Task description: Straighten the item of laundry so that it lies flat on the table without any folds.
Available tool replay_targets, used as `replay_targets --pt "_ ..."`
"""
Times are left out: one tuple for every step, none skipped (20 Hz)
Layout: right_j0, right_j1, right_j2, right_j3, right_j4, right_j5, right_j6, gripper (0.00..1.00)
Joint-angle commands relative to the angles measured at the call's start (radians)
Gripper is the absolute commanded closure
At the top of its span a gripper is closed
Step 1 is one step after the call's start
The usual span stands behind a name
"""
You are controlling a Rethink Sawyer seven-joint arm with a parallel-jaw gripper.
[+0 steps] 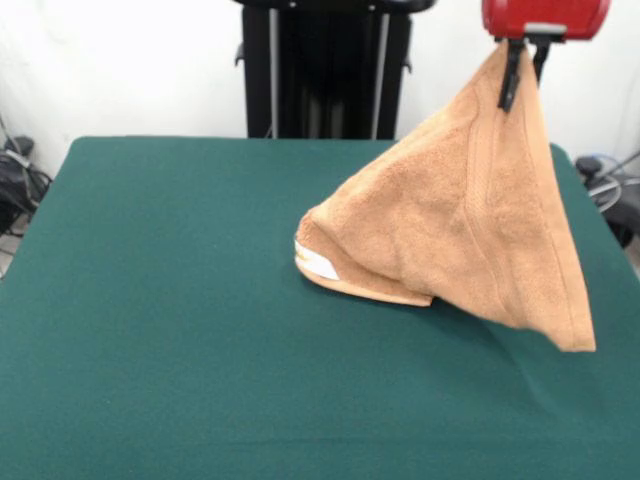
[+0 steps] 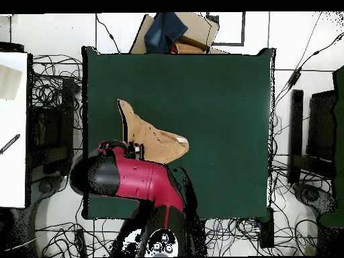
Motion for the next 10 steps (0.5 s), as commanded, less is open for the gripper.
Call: replay_targets --pt "-0.019 -0.027 -0.019 0.037 0.026 0.086 0.228 1.00" --pt "-0.027 -0.027 -0.011 0.044 0.027 0.075 0.224 1.00" --pt "-0.036 -0.026 -0.001 0.051 0.031 0.064 0.220 1.00" --pt "-0.036 -0.027 0.000 0.054 0.031 0.058 0.220 1.00" --pt "-0.039 -0.029 0.005 0.063 0.030 0.044 0.219 1.00" --pt "-0.045 -0.031 0.010 0.064 0.030 0.046 0.213 1.00" --pt "-0.066 -0.032 0.025 0.054 0.024 0.068 0.181 1.00" --pt "-0.077 -0.032 0.028 0.034 0.019 0.100 0.164 1.00" --pt "-0.100 -0.035 0.035 -0.012 0.003 0.164 0.119 1.00" --pt "-0.110 -0.038 0.035 -0.038 -0.007 0.199 0.102 1.00"
